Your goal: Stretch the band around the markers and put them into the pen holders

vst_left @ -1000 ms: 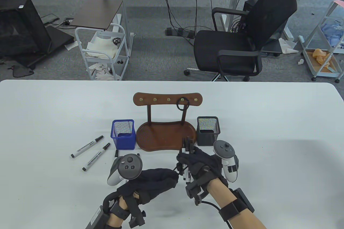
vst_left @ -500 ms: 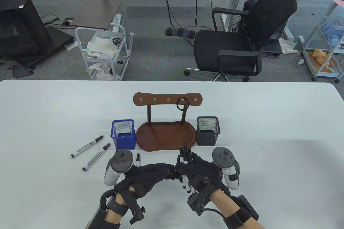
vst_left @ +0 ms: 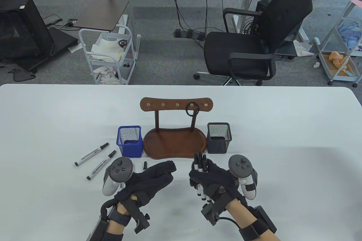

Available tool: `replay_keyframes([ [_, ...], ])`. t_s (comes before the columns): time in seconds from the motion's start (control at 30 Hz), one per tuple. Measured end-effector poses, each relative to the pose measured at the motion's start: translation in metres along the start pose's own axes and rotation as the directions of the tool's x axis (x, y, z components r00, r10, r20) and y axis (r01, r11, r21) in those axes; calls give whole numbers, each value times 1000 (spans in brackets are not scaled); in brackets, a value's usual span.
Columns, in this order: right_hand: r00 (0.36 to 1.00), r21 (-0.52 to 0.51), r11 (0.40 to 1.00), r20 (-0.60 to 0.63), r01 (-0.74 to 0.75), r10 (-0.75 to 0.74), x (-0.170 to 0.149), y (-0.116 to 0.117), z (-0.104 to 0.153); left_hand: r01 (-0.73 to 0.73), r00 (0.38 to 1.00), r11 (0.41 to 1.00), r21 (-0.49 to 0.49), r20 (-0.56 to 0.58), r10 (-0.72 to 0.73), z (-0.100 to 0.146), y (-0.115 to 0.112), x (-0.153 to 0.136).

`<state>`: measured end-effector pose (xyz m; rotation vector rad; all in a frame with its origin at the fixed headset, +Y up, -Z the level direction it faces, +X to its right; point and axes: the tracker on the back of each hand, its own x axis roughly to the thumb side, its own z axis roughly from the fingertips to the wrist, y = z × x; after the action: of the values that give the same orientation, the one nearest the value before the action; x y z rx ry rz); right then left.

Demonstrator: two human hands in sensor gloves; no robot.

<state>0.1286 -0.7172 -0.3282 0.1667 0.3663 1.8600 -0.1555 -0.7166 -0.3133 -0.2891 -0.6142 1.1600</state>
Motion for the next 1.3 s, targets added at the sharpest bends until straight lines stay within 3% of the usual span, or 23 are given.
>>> replay_keyframes([
  [0.43,997,-39,997,36,-63,64,8,-17,2,188,981,977,98,-58,-183,5,1,6],
  [0.7,992,-112,990,72,-92,100,28,-40,-4,191,980,977,99,-66,-185,5,1,6],
  [1.03,984,-247,960,82,-130,155,57,-85,-34,181,983,979,96,-61,-175,5,1,6],
  [1.3,987,-292,950,76,-111,139,65,-100,-65,172,984,981,92,-58,-167,5,1,6],
])
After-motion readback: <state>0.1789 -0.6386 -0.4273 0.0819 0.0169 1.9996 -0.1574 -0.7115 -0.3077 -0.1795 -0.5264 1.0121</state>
